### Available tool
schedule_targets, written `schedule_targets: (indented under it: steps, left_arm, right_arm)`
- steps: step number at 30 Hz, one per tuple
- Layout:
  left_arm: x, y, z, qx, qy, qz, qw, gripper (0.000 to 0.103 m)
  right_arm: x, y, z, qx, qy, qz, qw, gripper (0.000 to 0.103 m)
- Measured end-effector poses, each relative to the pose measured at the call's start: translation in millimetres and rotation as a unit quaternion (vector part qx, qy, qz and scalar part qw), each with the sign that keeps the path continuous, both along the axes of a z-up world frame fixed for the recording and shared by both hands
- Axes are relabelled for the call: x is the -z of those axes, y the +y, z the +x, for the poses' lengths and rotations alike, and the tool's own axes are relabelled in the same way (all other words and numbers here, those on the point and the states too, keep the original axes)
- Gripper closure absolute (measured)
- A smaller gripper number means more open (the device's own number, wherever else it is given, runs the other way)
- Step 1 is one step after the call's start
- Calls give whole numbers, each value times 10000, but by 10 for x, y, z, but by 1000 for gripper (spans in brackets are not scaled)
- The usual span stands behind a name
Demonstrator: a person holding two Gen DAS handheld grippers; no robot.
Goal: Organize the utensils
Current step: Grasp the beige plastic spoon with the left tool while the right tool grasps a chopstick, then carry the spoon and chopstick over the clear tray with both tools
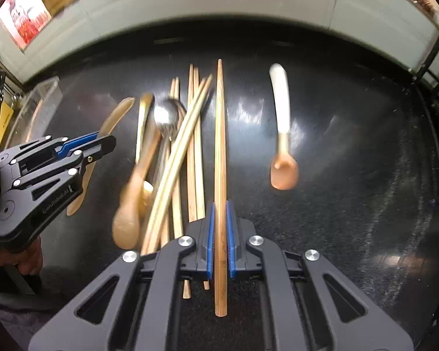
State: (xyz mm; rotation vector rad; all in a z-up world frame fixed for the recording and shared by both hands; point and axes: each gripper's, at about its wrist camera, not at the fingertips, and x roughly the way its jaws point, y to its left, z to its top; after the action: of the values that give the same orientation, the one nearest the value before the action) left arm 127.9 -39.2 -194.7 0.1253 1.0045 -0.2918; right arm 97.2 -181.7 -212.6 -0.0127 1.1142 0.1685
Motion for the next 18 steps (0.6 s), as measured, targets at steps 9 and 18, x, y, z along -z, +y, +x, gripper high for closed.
schedule_targets:
  steps: [9, 18]
  left_arm:
    - [-607, 255, -194, -251, -383, -131, 9989, 91]
    - [-1236, 562, -583, -614, -591, -122, 9963, 91]
  right_arm:
    - [-555, -27, -272, 43, -569, 165, 9982, 95]
    - [-1078, 89, -674, 27, -1124, 215, 9934, 95]
